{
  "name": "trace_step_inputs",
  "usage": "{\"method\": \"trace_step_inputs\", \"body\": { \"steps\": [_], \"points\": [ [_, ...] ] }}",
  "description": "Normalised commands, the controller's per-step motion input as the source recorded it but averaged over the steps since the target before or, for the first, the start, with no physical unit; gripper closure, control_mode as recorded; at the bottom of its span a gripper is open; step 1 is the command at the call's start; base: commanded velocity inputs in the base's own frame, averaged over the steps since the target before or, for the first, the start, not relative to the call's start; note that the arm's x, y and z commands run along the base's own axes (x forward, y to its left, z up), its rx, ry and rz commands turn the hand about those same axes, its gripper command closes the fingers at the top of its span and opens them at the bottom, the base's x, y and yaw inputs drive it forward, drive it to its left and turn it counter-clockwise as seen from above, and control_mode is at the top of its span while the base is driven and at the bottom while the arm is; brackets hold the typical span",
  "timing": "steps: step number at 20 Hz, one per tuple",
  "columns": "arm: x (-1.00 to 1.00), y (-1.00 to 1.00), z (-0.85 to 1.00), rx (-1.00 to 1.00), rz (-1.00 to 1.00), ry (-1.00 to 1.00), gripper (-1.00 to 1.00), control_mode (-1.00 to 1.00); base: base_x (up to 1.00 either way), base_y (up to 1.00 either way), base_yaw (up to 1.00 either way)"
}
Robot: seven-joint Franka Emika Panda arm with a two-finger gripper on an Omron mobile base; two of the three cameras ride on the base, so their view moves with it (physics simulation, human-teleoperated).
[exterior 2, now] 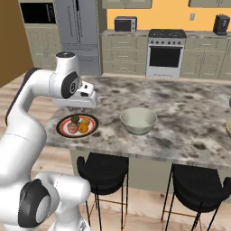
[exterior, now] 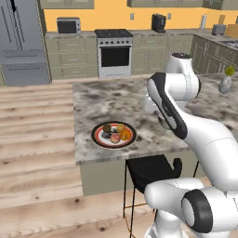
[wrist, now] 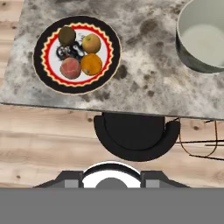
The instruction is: Take the fruits from the plate on the dining counter and place two fruits in each bowl.
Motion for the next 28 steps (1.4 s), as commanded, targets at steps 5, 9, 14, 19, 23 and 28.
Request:
{"method": "trace_step_inputs", "body": {
  "steps": [5,9,14,19,23,28],
  "points": [
    [-0.02,0.34,-0.09,0.00,-0.02,0.00,-1.00,-1.00,0.00,0.00,0.00],
    [0.16,1.00,-0.37,-0.02,-0.01,0.01,-1.00,-1.00,0.00,0.00,0.00],
    [0.58,0.33,-0.51,0.00,0.00,0.08,-1.00,-1.00,0.00,0.00,0.00],
    [0.59,0.00,-0.72,0.00,0.00,0.01,-1.00,-1.00,0.00,0.00,0.00],
    [0.71,0.00,-0.65,0.00,0.00,0.00,-1.00,-1.00,0.00,0.00,0.00],
    [0.65,0.00,-0.28,0.00,0.00,0.02,-1.00,-1.00,0.00,0.00,0.00]
  ]
}}
